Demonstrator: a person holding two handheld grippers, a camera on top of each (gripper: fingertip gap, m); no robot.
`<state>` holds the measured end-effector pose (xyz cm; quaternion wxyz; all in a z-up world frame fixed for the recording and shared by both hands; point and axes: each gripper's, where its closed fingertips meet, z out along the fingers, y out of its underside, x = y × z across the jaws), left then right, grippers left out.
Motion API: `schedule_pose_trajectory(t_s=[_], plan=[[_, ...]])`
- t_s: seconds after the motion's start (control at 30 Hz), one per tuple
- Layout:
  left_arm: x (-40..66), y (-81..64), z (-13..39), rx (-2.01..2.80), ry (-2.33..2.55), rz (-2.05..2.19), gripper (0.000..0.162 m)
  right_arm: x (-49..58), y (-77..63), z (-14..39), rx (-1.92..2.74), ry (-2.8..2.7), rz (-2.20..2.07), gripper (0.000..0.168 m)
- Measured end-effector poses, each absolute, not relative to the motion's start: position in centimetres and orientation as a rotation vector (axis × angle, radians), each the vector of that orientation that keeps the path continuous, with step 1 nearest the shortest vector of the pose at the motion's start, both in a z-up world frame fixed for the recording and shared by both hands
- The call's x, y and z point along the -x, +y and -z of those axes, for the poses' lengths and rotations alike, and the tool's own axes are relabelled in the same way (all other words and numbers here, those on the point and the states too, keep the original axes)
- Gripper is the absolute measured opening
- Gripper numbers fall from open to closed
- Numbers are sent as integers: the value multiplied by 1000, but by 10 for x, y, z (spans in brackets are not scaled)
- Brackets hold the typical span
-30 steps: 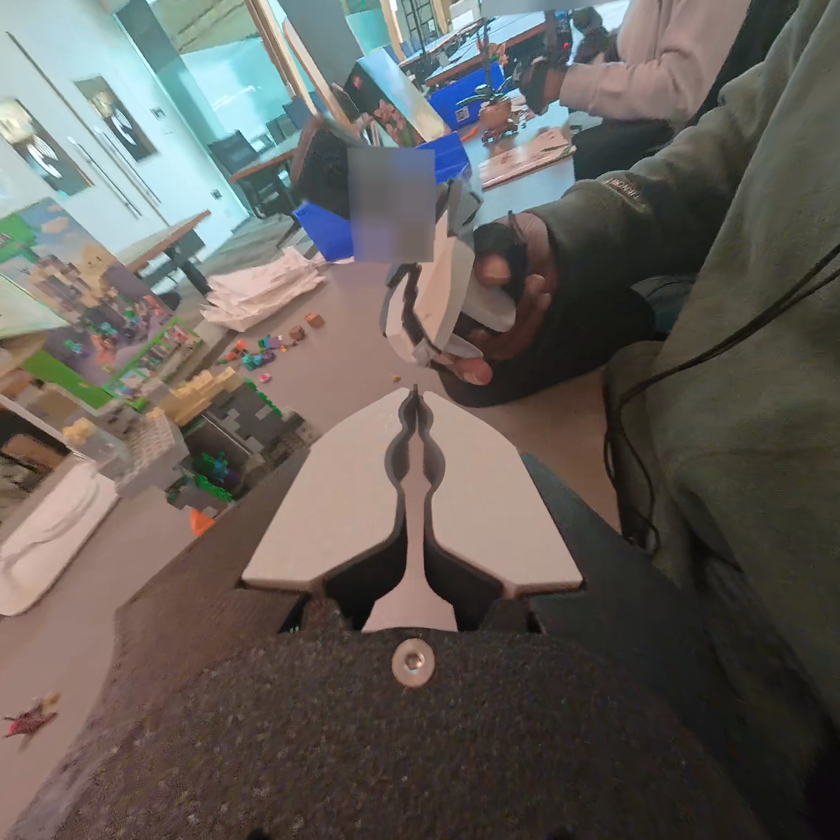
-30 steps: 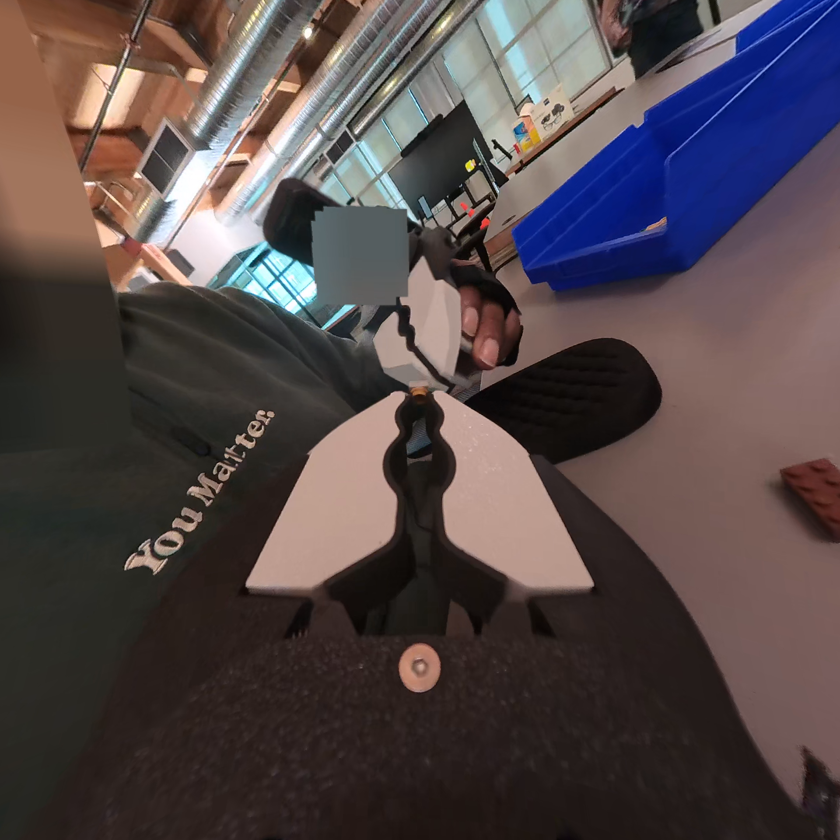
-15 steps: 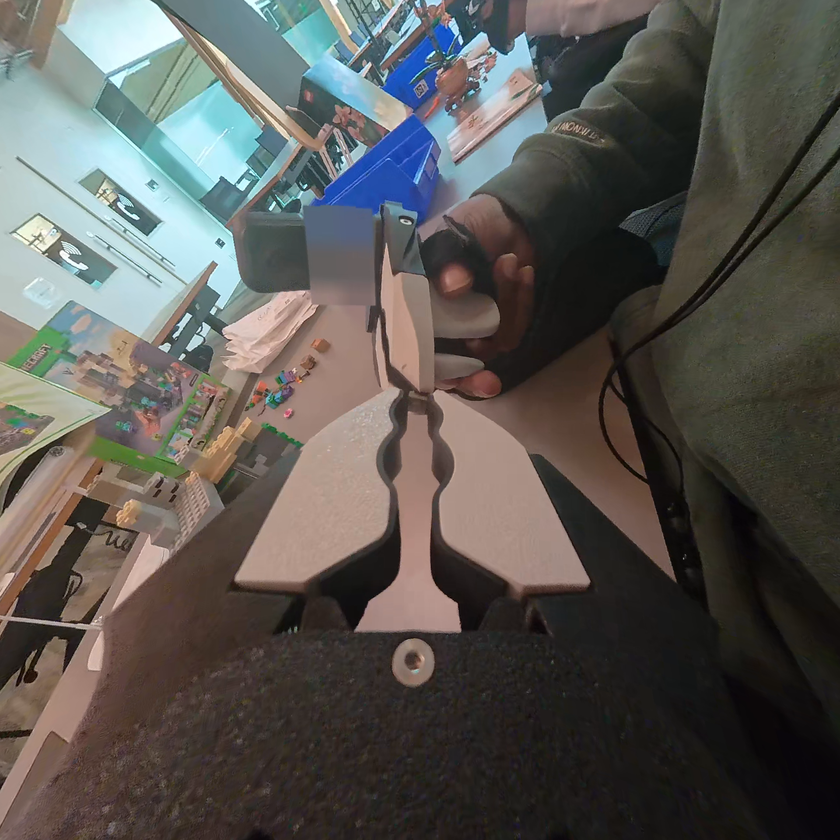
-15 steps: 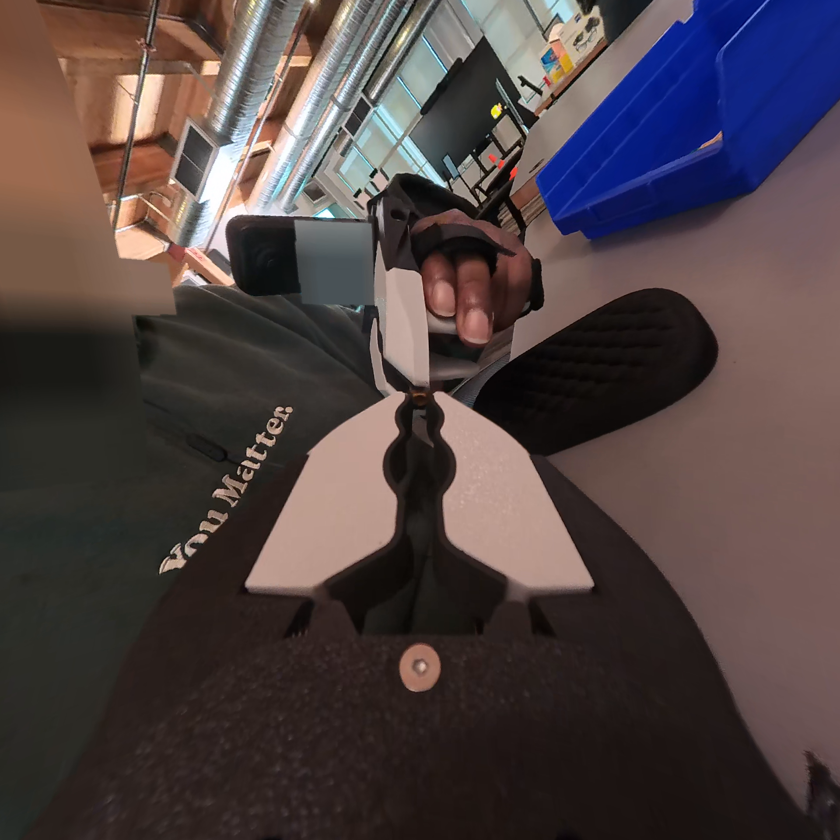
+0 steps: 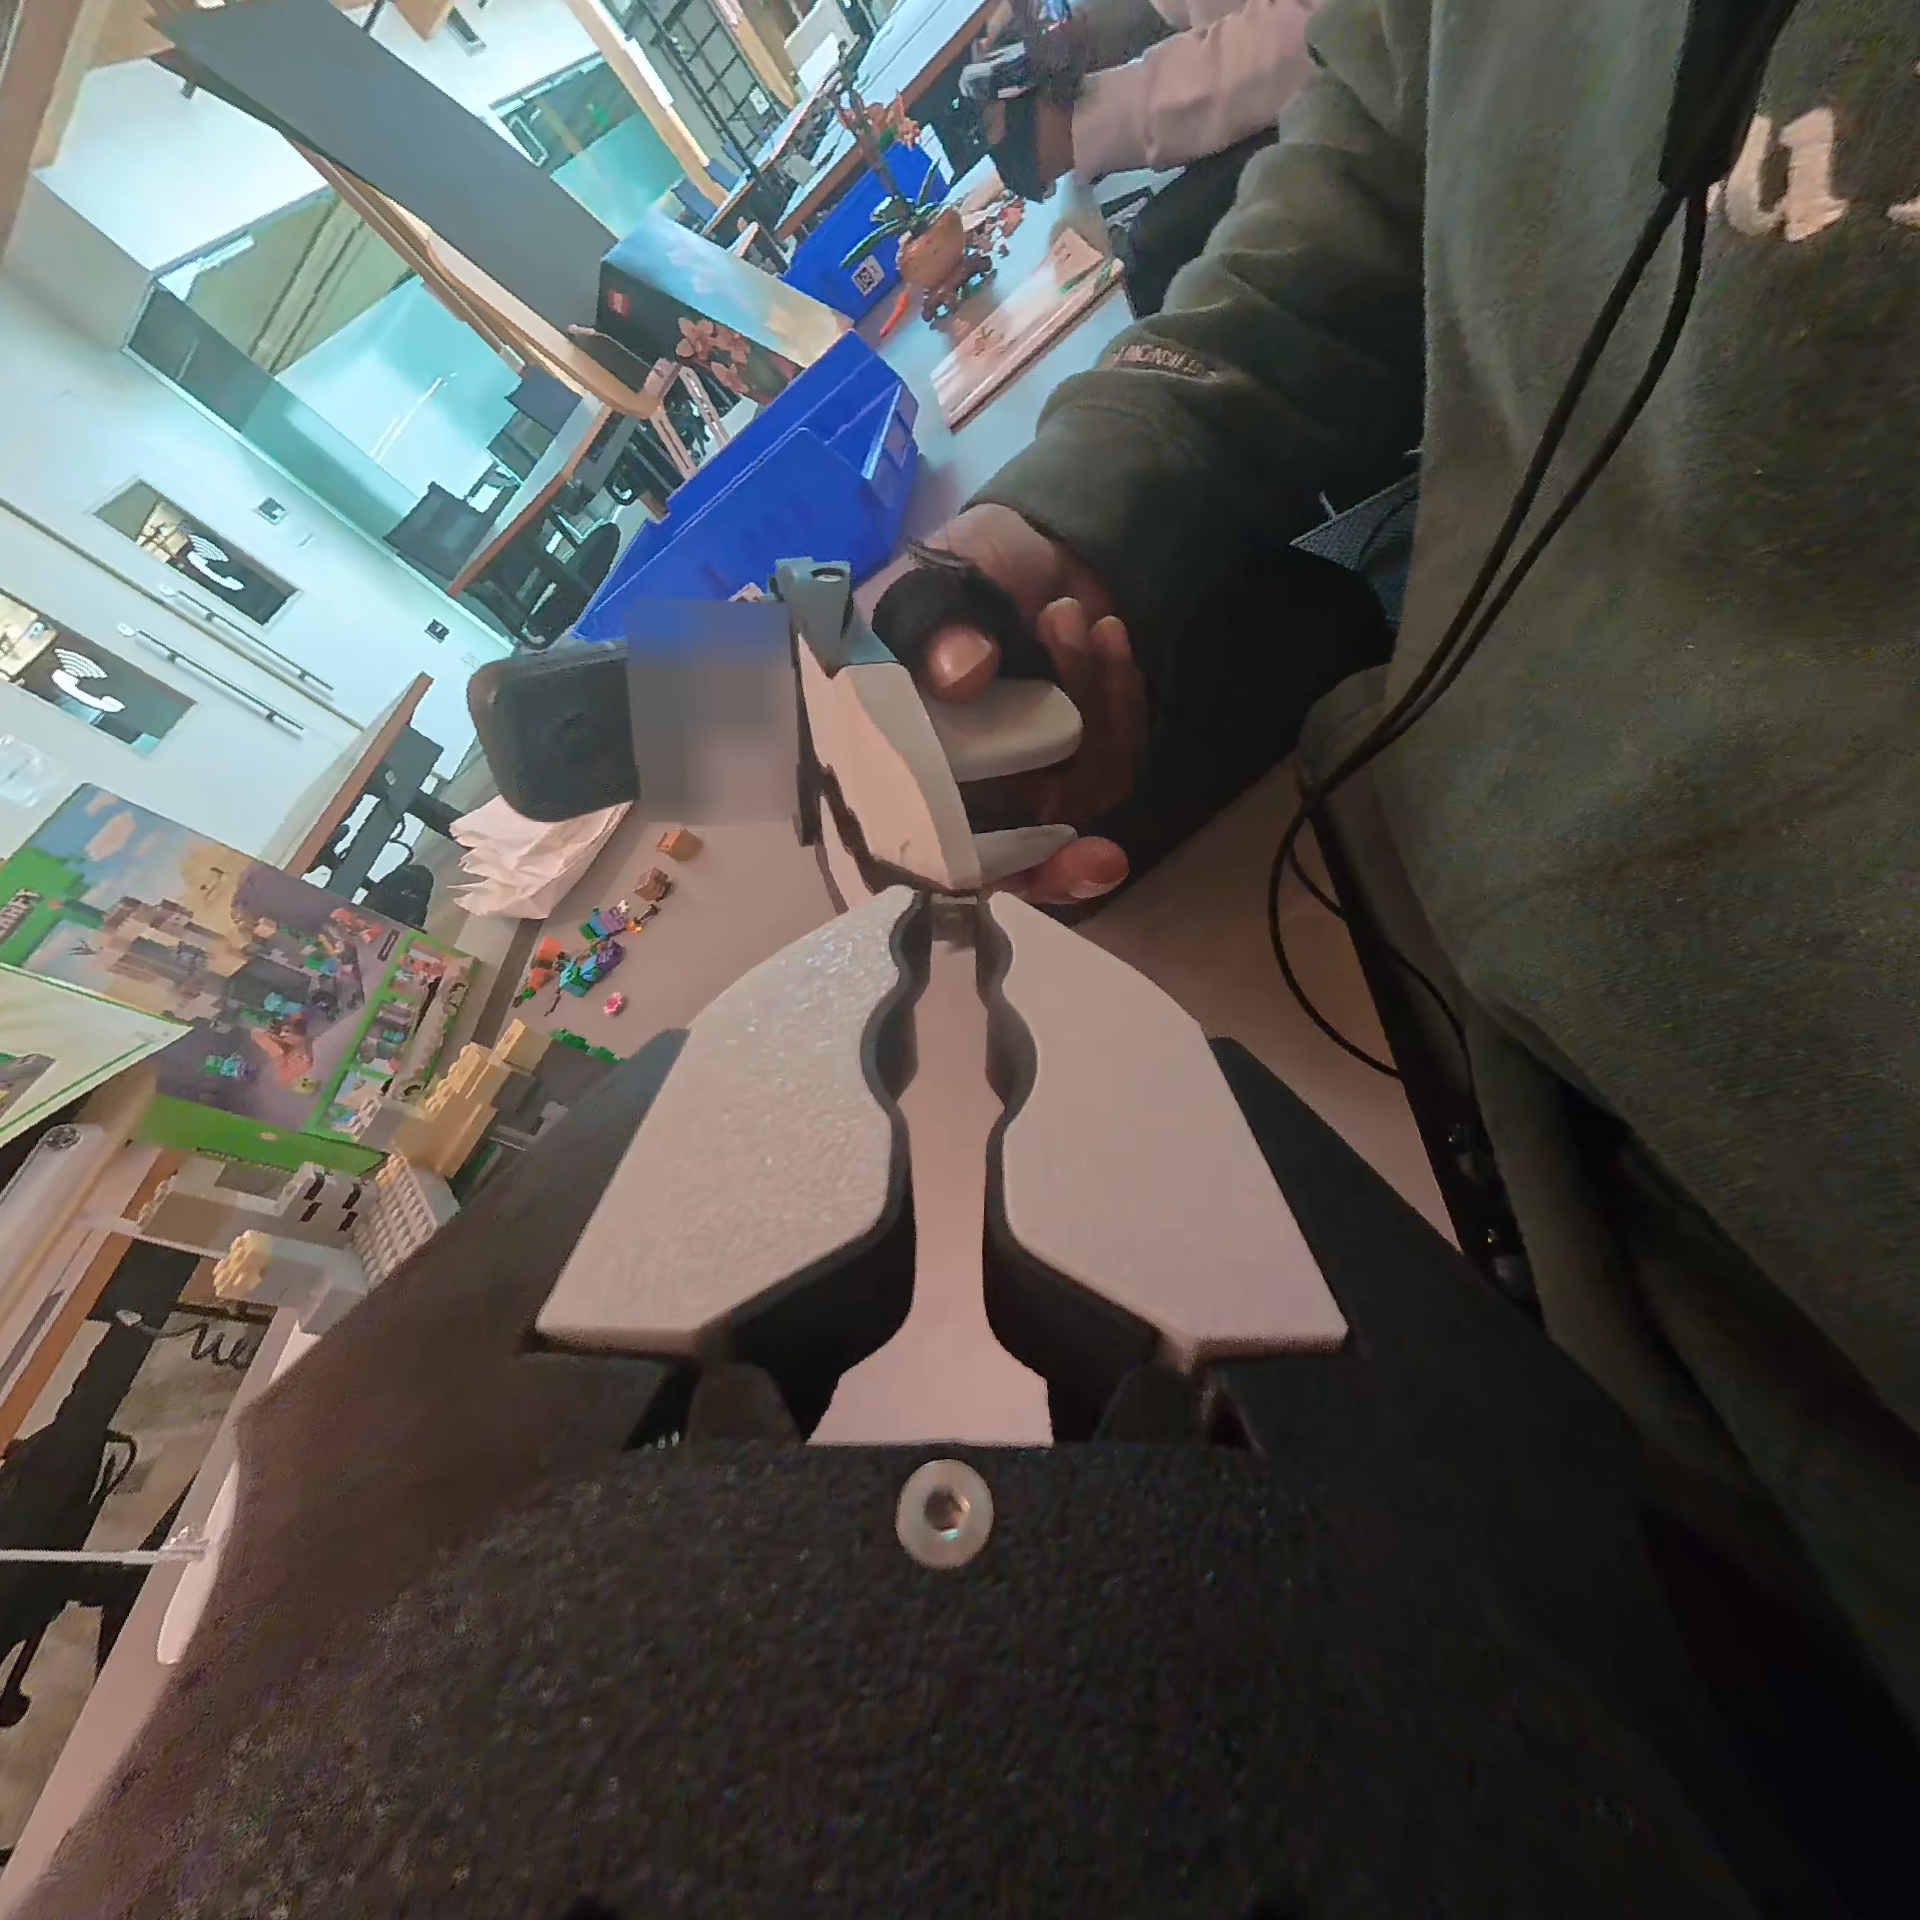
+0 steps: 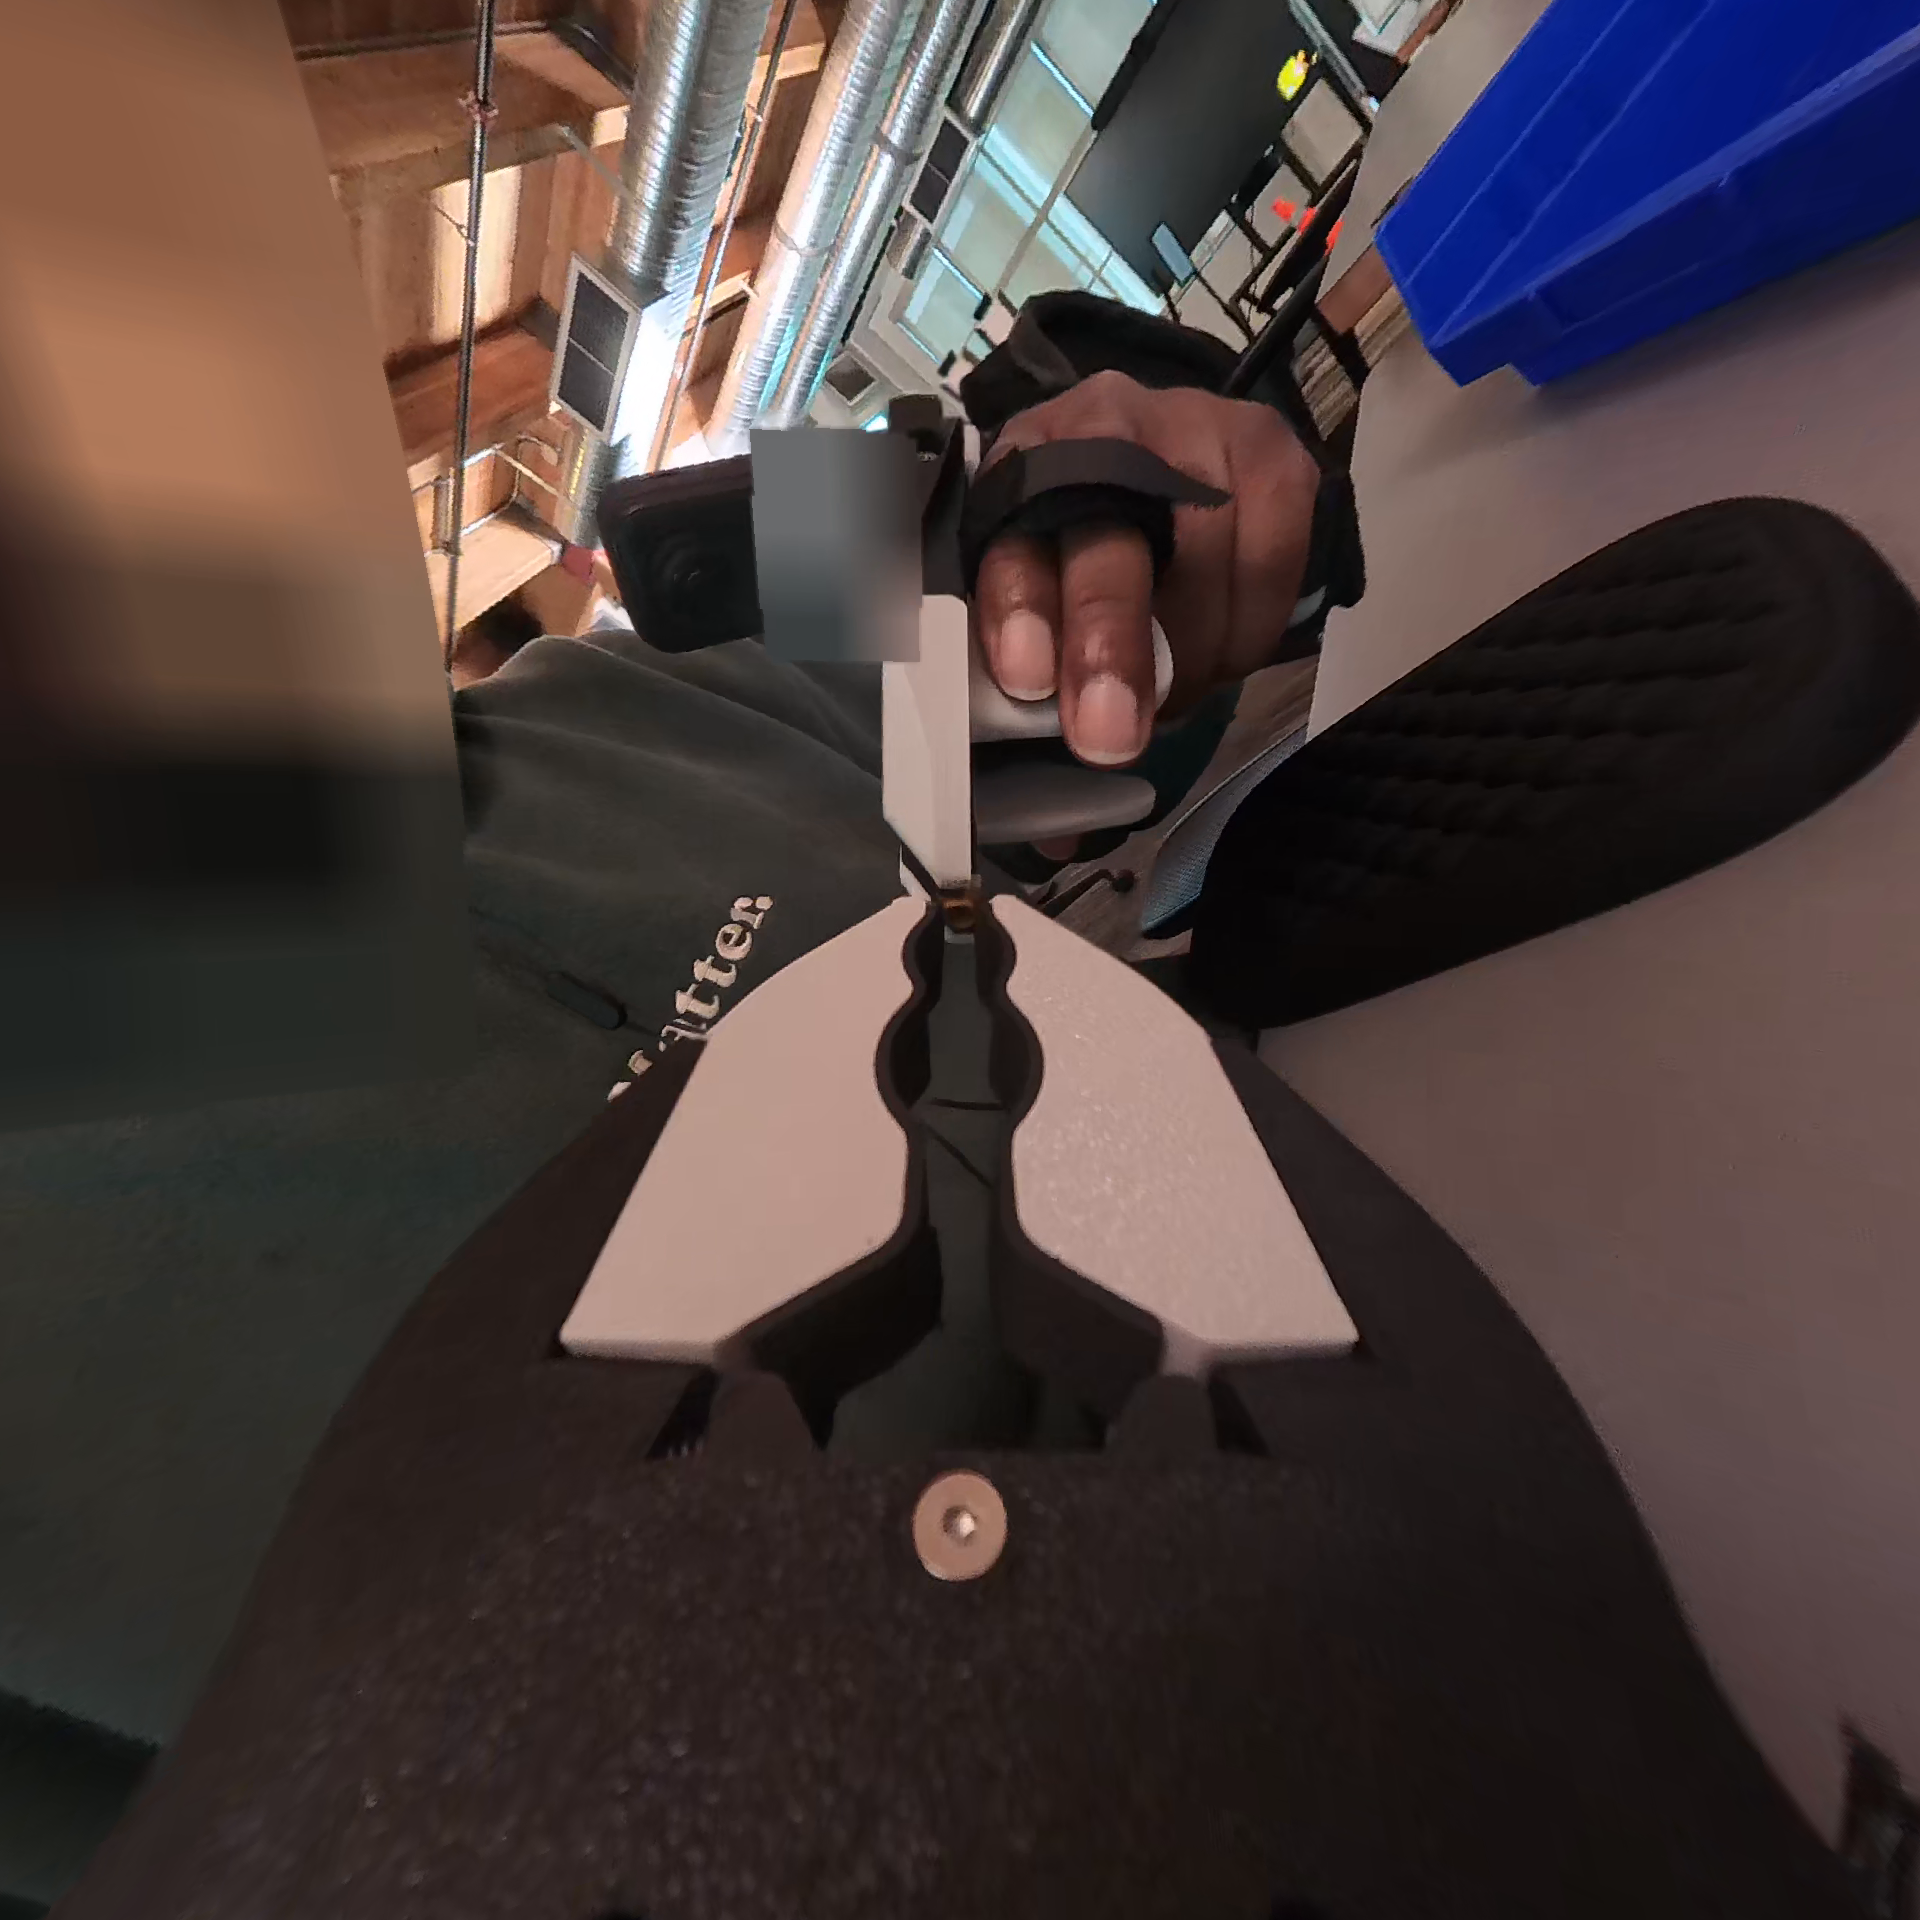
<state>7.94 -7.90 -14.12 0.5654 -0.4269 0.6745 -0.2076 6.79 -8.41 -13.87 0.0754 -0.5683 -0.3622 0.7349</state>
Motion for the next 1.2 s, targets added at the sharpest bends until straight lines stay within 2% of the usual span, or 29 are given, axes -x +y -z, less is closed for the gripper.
schedule_pose_trajectory(t_s=[0.57, 0.83, 1.07, 1.2], plan=[[-82, -84, 125, 1044, 1431, 686, 8, -70, -87, 121, 1615, -1098, -2213, 7], [-80, -70, 123, 1203, 1317, 737, 8, -68, -74, 119, 1579, -1111, -1883, 6], [-77, -65, 118, 1346, 1124, 1030, 8, -70, -73, 114, 1463, -1122, -1745, 0], [-75, -67, 122, 1384, 1113, 1113, 8, -68, -75, 114, 1416, -1242, -1493, 0]])
